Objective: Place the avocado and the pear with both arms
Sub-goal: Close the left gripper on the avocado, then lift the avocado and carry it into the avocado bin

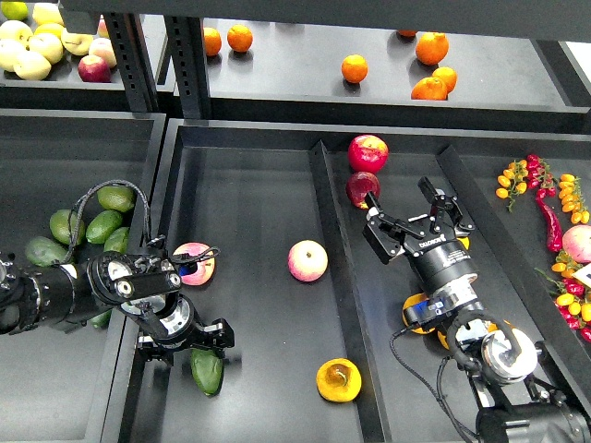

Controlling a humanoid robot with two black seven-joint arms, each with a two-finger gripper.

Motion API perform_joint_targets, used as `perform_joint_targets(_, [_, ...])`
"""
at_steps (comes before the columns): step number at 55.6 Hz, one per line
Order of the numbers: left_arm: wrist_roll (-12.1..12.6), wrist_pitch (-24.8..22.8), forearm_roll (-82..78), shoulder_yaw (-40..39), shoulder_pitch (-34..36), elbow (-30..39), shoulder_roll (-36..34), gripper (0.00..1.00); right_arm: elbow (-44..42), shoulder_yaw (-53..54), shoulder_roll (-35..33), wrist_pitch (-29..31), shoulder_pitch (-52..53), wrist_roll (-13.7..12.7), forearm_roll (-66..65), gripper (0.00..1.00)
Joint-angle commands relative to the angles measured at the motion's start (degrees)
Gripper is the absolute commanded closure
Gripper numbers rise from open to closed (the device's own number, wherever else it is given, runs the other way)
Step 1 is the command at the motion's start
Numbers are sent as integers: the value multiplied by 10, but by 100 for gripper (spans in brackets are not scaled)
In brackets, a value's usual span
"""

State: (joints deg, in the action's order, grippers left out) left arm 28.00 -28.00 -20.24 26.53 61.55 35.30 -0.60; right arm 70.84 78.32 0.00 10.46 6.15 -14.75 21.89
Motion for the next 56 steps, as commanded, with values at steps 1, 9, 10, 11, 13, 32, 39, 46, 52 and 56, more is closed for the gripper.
perform_joint_targets(1, [0,0,-1,-18,-12,-22,5,2,-1,0,0,0,0,0,0,0])
perform_joint_targets(9, [0,0,0,-23,-17,-25,6,3,-1,-1,0,0,0,1,0,0])
perform_joint_targets(10, [0,0,0,-23,-17,-25,6,3,-1,-2,0,0,0,1,0,0])
perform_joint_targets(11, [0,0,0,-23,-18,-25,6,3,-1,-2,0,0,0,0,0,0])
perform_joint_targets(13, [0,0,0,-24,-19,-26,6,3,-1,-4,0,0,0,1,0,0])
perform_joint_targets(32, [0,0,0,-31,-28,-35,6,17,-2,-4,0,0,0,1,0,0])
perform_joint_targets(39, [0,0,2,-37,-30,-36,6,27,-1,-4,0,0,-1,1,0,0])
perform_joint_targets(46, [0,0,6,-46,-31,-36,6,40,-1,-4,0,0,-4,1,0,0])
perform_joint_targets(52, [0,0,6,-54,-30,-35,6,56,-2,-4,0,11,-4,1,0,0])
perform_joint_targets(56, [0,0,12,-59,-29,-35,6,64,-3,-4,0,19,-4,0,0,0])
